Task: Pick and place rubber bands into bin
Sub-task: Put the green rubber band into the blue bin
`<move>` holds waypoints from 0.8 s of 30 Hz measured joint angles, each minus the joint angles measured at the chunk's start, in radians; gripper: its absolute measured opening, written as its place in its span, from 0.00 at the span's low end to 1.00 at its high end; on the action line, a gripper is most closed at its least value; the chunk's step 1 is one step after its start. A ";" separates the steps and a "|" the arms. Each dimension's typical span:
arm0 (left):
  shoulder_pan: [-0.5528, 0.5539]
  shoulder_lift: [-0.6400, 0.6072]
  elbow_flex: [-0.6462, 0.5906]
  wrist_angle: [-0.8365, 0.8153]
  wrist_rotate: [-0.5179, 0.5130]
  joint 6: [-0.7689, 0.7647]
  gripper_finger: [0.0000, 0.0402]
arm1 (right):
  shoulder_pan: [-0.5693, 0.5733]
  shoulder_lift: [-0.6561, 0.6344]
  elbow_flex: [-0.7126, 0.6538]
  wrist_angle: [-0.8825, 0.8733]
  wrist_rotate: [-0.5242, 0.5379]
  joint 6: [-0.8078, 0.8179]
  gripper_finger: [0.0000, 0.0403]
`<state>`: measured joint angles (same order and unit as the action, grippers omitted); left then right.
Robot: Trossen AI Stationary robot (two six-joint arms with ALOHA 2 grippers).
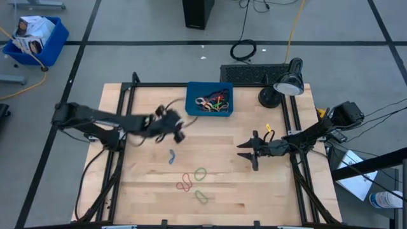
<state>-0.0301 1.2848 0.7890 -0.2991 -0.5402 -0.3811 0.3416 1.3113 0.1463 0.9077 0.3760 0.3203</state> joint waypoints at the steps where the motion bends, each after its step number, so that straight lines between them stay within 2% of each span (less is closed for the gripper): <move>1: -0.046 -0.026 -0.044 0.047 -0.008 -0.027 0.30 | 0.000 0.000 0.000 0.001 -0.012 0.009 0.40; 5: -0.215 -0.074 -0.218 0.267 -0.059 -0.076 0.26 | 0.001 0.000 0.003 0.045 -0.013 0.017 0.40; 9: -0.343 -0.082 -0.357 0.494 -0.103 -0.076 0.24 | 0.001 0.010 0.075 0.006 -0.012 -0.022 0.40; 12: -0.404 -0.081 -0.437 0.618 -0.131 -0.092 0.24 | 0.001 0.084 0.170 -0.045 -0.013 -0.075 0.40; 16: -0.445 -0.081 -0.504 0.718 -0.184 -0.128 0.24 | -0.011 0.244 0.301 -0.060 -0.026 -0.151 0.41; 20: -0.470 -0.082 -0.523 0.750 -0.235 -0.144 0.24 | -0.033 0.401 0.434 -0.074 -0.145 -0.227 0.46; 24: -0.489 -0.081 -0.523 0.765 -0.245 -0.143 0.24 | -0.050 0.525 0.587 -0.111 -0.275 -0.289 0.57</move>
<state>-0.5192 1.2037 0.2657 0.4662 -0.7853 -0.5240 0.2917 1.8365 0.7331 0.7972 0.1012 0.0316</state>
